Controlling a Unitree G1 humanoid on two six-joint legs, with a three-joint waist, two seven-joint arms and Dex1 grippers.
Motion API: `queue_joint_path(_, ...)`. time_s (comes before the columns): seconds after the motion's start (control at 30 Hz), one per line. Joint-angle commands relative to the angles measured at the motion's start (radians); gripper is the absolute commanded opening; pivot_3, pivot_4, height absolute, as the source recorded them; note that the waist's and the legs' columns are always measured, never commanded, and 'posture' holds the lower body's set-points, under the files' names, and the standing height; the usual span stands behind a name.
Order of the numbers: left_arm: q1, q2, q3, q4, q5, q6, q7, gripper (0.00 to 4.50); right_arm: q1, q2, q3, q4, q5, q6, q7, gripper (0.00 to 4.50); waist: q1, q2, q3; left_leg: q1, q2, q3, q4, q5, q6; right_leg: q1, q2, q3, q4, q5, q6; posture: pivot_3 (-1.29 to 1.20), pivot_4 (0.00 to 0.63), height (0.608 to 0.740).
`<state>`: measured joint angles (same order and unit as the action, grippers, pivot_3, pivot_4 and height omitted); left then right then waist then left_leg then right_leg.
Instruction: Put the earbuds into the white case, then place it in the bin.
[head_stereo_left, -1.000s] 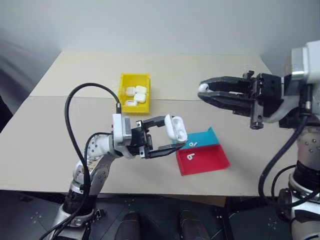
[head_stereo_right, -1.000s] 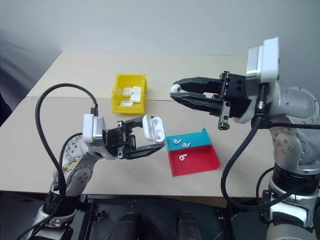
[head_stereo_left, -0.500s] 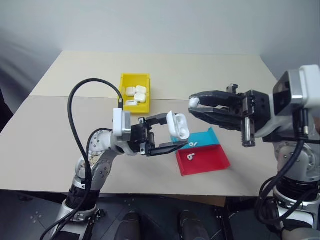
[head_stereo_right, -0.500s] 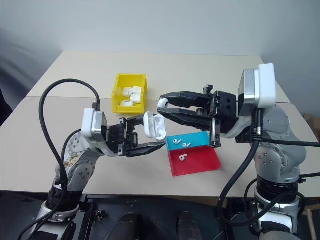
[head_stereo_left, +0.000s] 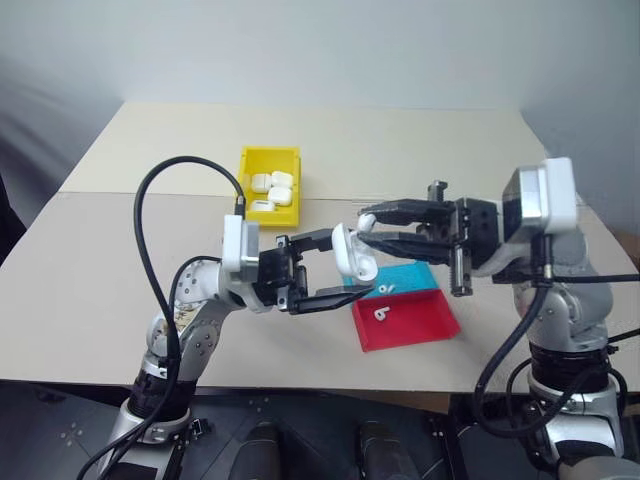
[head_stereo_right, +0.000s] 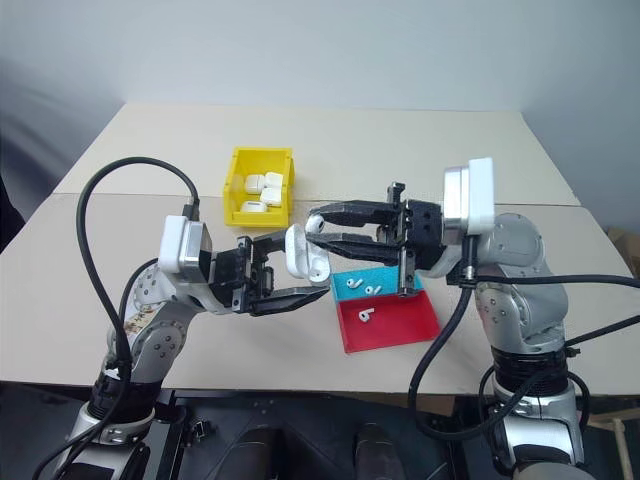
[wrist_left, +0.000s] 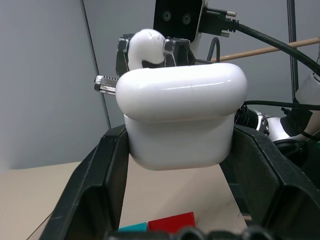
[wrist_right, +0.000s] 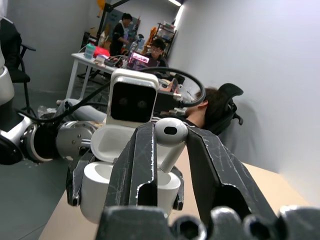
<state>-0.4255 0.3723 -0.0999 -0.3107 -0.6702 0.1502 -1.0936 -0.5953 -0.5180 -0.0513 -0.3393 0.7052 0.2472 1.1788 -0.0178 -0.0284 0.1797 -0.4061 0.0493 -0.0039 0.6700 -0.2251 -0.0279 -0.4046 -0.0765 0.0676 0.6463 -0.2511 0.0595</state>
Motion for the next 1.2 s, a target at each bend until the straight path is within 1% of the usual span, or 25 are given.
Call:
queue_joint_path(0.03, -0.007, -0.001, 0.010, -0.039, -0.010, -0.008, -0.003, 2.78, -0.010, 0.001, -0.003, -0.001, -0.010, -0.043, 0.012, 0.99, 0.001, 0.000, 0.000, 0.000, 0.000, 0.000, 0.000, 0.000, 0.000, 0.000, 0.000, 0.000, 0.000, 0.000, 0.000, 0.00, 0.150, 0.740)
queue_joint_path(0.4, -0.009, -0.002, 0.010, -0.040, -0.008, -0.011, -0.004, 2.78, 0.001, 0.006, 0.012, 0.017, -0.042, -0.087, 0.026, 0.99, 0.001, 0.000, 0.000, 0.000, 0.000, 0.000, 0.000, 0.000, 0.000, 0.000, 0.000, 0.000, 0.000, 0.000, 0.000, 0.00, 0.150, 0.740)
queue_joint_path(0.5, -0.009, -0.003, 0.010, -0.040, -0.008, -0.010, -0.002, 2.78, 0.008, 0.005, 0.017, 0.019, -0.045, -0.112, 0.045, 1.68, 0.001, 0.000, 0.000, 0.000, 0.000, 0.000, 0.000, 0.000, 0.000, 0.000, 0.000, 0.000, 0.000, 0.000, 0.000, 0.00, 0.150, 0.740)
queue_joint_path(0.7, -0.015, -0.009, 0.010, -0.026, 0.008, -0.014, 0.006, 2.78, 0.013, -0.009, 0.039, 0.031, -0.094, -0.138, 0.050, 3.58, 0.001, 0.000, 0.000, 0.000, 0.000, 0.000, 0.000, 0.000, 0.000, 0.000, 0.000, 0.000, 0.000, 0.000, 0.000, 0.00, 0.150, 0.740)
queue_joint_path(0.8, -0.010, -0.004, 0.016, -0.020, 0.021, -0.018, 0.006, 2.78, 0.012, -0.020, 0.032, 0.033, -0.087, -0.140, 0.064, 3.58, 0.001, 0.000, 0.000, 0.000, 0.000, 0.000, -0.001, 0.000, 0.000, 0.000, 0.000, 0.000, 0.000, 0.000, 0.000, 0.00, 0.150, 0.740)
queue_joint_path(0.87, 0.008, 0.020, 0.028, -0.009, 0.047, -0.031, -0.002, 2.78, 0.000, -0.045, 0.013, 0.036, -0.068, -0.105, 0.061, 3.58, 0.002, 0.000, 0.000, 0.000, 0.000, 0.000, -0.001, 0.000, 0.000, 0.000, 0.000, 0.000, 0.000, 0.000, 0.000, 0.00, 0.150, 0.740)
queue_joint_path(0.93, 0.040, 0.059, 0.043, 0.009, 0.089, -0.074, -0.033, 2.78, -0.022, -0.102, 0.003, 0.045, -0.059, -0.035, 0.059, 3.58, 0.001, 0.000, 0.000, 0.000, 0.000, 0.000, -0.001, 0.000, 0.000, 0.000, 0.000, 0.000, -0.001, 0.000, 0.000, 0.00, 0.150, 0.740)
queue_joint_path(1.0, 0.087, 0.109, 0.068, 0.025, 0.120, -0.116, -0.066, 2.78, -0.059, -0.184, 0.015, 0.074, -0.082, 0.038, 0.077, 3.58, -0.004, 0.001, 0.000, 0.000, 0.000, 0.000, -0.001, 0.000, 0.000, 0.000, 0.000, 0.000, -0.001, 0.000, 0.000, 0.00, 0.150, 0.740)
queue_joint_path(1.1, 0.184, 0.181, 0.110, 0.028, 0.149, -0.181, -0.109, 2.78, -0.163, -0.295, 0.092, 0.165, -0.171, 0.129, 0.110, 3.58, -0.007, 0.001, 0.001, 0.001, 0.000, 0.001, -0.003, 0.000, 0.000, -0.001, 0.000, 0.001, -0.001, 0.000, -0.001, 0.00, 0.150, 0.740)
queue_joint_path(1.2, 0.283, 0.243, 0.168, -0.012, 0.127, -0.188, -0.125, 2.78, -0.273, -0.356, 0.218, 0.277, -0.332, 0.109, 0.172, 3.58, -0.016, 0.001, 0.001, 0.001, 0.000, 0.002, -0.005, 0.000, 0.000, -0.002, 0.000, 0.001, -0.001, 0.000, -0.001, 0.00, 0.150, 0.740)
